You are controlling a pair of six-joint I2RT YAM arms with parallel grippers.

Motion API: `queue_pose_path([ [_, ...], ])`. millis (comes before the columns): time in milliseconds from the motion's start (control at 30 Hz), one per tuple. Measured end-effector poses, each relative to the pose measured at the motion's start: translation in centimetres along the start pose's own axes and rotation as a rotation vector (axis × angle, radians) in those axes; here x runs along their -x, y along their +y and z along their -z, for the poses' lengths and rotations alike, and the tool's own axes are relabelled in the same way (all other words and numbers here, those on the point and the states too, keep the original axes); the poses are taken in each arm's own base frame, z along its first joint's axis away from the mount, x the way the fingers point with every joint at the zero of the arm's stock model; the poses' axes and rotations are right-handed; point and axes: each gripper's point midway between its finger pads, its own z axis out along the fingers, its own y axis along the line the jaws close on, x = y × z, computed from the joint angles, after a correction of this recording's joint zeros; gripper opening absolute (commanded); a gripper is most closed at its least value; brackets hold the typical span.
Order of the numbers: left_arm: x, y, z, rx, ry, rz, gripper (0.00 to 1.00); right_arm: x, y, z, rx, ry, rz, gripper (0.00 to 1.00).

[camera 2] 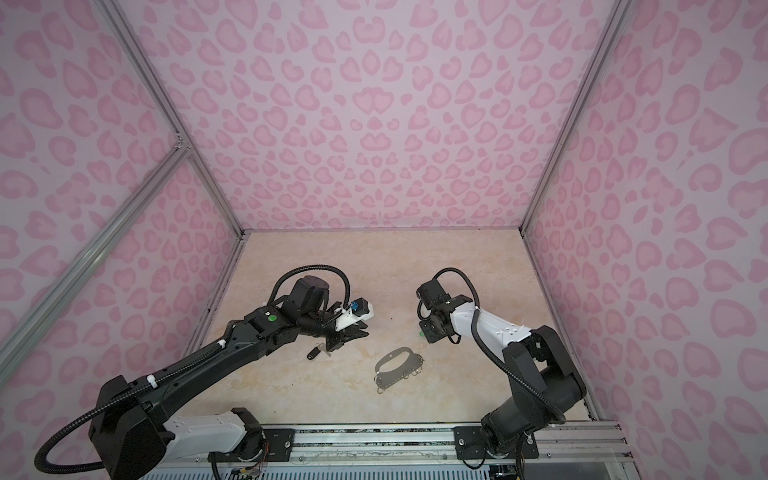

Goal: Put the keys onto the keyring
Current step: 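Move the right gripper to the grey plate on the table and grasp it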

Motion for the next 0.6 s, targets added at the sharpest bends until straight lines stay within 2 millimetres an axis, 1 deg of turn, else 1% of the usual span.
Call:
queue_pose_path([
  [67,0.1,0.0,0.0,0.0,-0.001,-0.001,0.25,0.7,-0.3,1.0,-0.009,-0.036,0.008,0.3],
  [133,0.1,0.0,0.1,0.002,-0.005,-0.003,0.26,1.2,-0.5,2.0,-0.013,-0.068,0.011,0.3],
  [233,0.3,0.0,0.3,0.005,-0.01,-0.007,0.26,1.4,-0.3,3.2,-0.014,-0.09,0.029,0.3],
  [333,0.4,0.0,0.4,0.009,-0.013,-0.009,0.26,0.8,1.4,4.1,0.014,-0.085,0.083,0.3],
  [467,0.8,0.1,1.0,0.028,-0.027,-0.006,0.26,0.2,4.5,4.9,0.08,-0.08,0.151,0.3],
  [600,0.7,0.2,1.7,0.058,-0.032,0.008,0.27,0.0,5.7,4.6,0.077,-0.02,0.153,0.3],
])
